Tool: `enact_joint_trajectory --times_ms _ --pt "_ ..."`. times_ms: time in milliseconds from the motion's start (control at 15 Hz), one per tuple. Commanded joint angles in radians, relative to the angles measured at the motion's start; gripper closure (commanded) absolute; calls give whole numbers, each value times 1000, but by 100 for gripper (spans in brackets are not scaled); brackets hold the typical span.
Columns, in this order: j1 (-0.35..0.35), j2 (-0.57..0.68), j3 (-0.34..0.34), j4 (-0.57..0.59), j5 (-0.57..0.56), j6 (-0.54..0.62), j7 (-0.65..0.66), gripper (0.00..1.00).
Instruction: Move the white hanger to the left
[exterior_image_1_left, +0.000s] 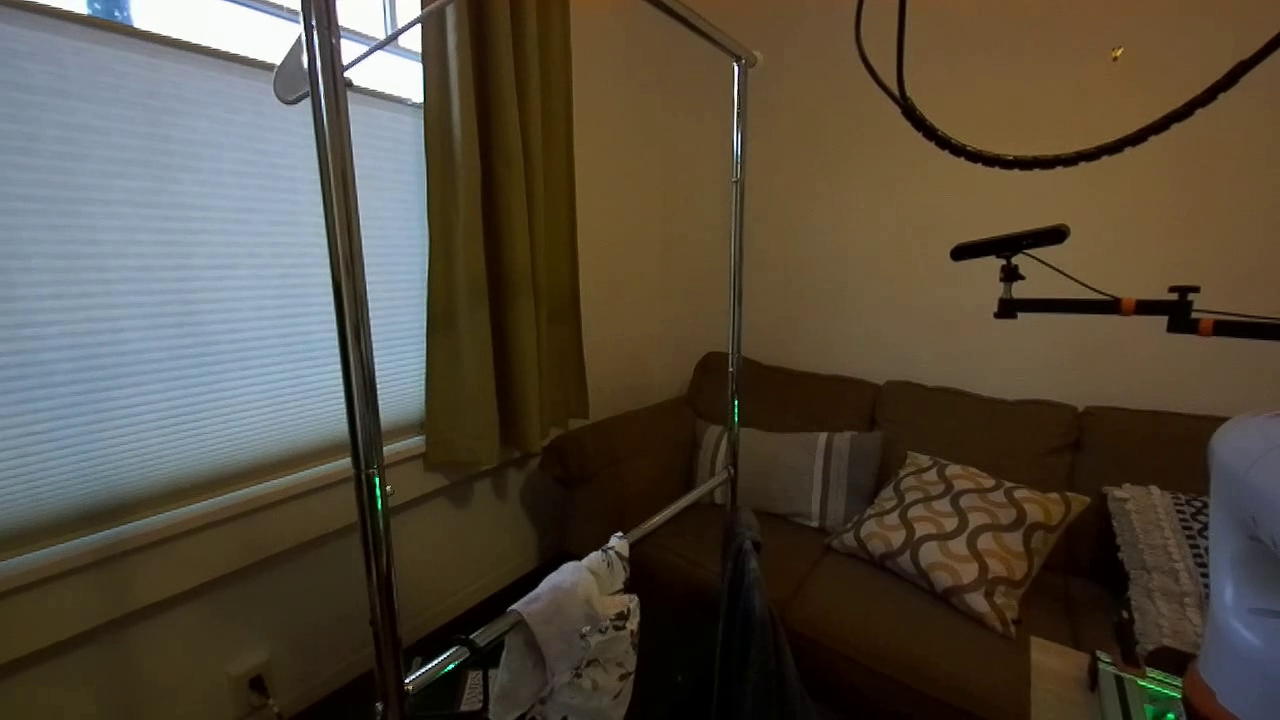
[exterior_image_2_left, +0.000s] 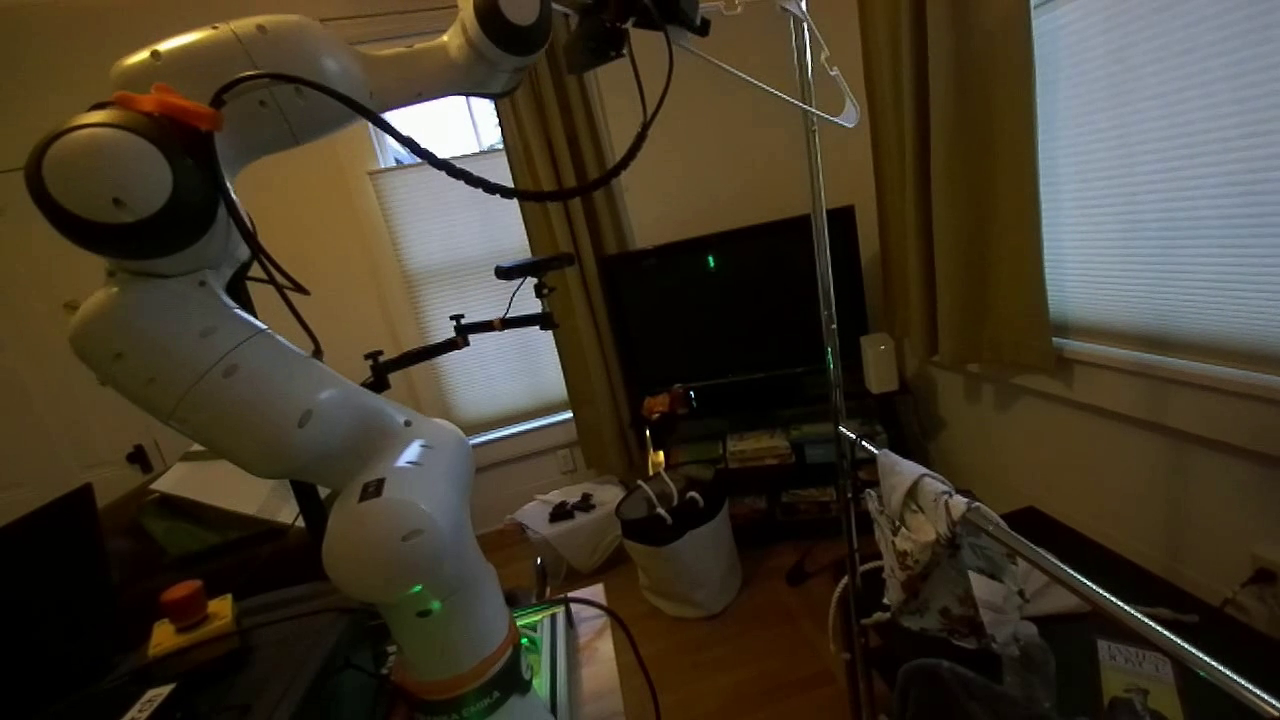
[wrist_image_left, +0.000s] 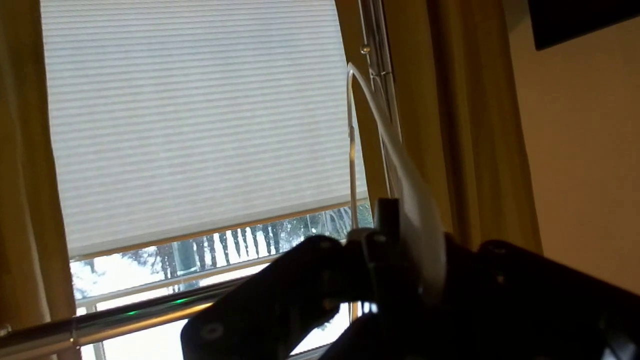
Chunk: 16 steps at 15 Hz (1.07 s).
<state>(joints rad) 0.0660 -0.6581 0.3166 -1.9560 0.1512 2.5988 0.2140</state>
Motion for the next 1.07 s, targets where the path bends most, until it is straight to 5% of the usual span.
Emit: enact_joint_trajectory --times_ms 0,1000 --pt "22 35 10 63 -68 -46 -23 99" --pt "52 182 -1 230 -119 -133 -45 99"
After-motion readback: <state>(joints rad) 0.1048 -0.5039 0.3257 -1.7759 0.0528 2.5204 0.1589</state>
